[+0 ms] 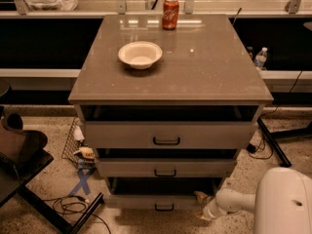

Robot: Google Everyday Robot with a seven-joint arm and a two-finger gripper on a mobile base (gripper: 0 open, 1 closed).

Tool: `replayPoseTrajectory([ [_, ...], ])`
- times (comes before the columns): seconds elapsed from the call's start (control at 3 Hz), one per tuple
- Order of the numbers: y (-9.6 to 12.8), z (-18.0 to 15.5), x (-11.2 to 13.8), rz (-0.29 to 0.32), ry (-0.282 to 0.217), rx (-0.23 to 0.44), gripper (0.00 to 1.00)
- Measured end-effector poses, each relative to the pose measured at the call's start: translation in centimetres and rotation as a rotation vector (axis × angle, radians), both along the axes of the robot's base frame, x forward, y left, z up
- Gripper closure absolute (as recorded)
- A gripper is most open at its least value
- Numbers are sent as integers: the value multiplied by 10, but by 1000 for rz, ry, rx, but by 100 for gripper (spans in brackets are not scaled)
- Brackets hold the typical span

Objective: Open bottom drawer

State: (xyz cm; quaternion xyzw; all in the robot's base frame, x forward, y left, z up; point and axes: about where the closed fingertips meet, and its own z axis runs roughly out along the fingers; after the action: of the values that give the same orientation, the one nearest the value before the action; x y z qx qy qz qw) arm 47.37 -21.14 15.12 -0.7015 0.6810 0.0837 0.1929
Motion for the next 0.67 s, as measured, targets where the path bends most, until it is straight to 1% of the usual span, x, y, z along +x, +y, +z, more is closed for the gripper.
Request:
replayPoseTrajectory([
  [0.33, 0, 3, 0, 0, 0, 0, 95],
  [0.67, 0, 4, 0, 0, 0, 0, 100],
])
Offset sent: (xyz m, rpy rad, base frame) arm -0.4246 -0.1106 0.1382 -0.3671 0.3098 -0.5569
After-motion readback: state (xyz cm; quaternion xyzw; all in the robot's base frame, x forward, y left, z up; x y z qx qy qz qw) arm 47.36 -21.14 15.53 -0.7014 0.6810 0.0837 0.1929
